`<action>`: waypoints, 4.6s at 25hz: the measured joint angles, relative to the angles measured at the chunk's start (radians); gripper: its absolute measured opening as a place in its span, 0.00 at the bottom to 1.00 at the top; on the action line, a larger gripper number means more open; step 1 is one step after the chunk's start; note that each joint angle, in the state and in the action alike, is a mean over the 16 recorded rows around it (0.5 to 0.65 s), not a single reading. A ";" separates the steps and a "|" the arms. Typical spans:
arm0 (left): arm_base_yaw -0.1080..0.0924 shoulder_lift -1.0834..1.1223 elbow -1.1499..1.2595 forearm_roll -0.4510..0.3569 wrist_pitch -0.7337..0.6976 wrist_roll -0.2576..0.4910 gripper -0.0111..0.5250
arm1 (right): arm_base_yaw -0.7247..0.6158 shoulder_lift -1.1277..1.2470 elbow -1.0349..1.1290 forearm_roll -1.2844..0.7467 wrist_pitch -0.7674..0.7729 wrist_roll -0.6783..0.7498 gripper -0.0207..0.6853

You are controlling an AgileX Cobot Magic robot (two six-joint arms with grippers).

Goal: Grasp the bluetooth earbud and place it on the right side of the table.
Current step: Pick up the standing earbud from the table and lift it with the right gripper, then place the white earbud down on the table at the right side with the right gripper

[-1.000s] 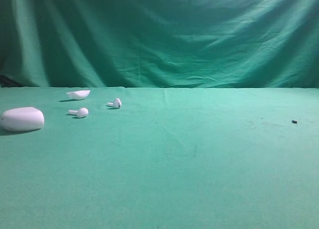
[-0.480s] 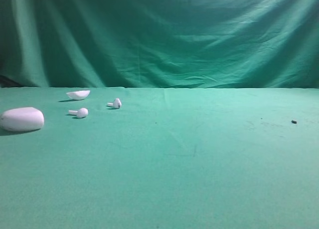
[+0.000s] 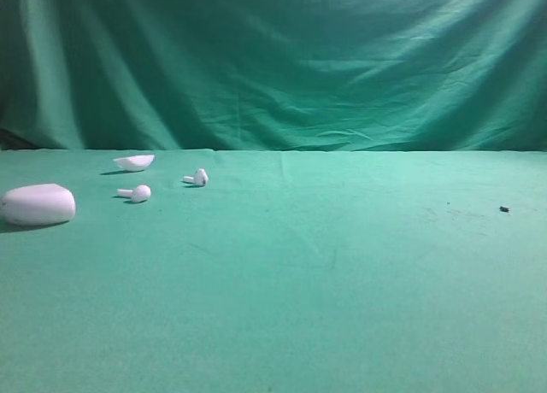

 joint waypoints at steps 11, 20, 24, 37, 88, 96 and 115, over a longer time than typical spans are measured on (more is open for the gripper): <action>0.000 0.000 0.000 0.000 0.000 0.000 0.02 | 0.276 0.574 -0.522 0.007 0.243 -0.093 0.03; 0.000 0.000 0.000 0.000 0.000 0.000 0.02 | 0.382 0.929 -0.858 0.009 0.260 -0.106 0.13; 0.000 0.000 0.000 0.000 0.000 0.000 0.02 | 0.411 1.058 -0.979 0.009 0.251 -0.104 0.27; 0.000 0.000 0.000 0.000 0.000 0.000 0.02 | 0.444 1.333 -1.229 0.000 0.255 -0.079 0.63; 0.000 0.000 0.000 0.000 0.000 0.000 0.02 | 0.118 0.867 -1.056 -0.020 0.580 0.031 0.14; 0.000 0.000 0.000 0.000 0.000 0.000 0.02 | -0.018 0.689 -0.557 -0.012 0.331 0.058 0.14; 0.000 0.000 0.000 0.000 0.000 0.000 0.02 | -0.075 0.746 -0.129 0.020 -0.155 0.062 0.14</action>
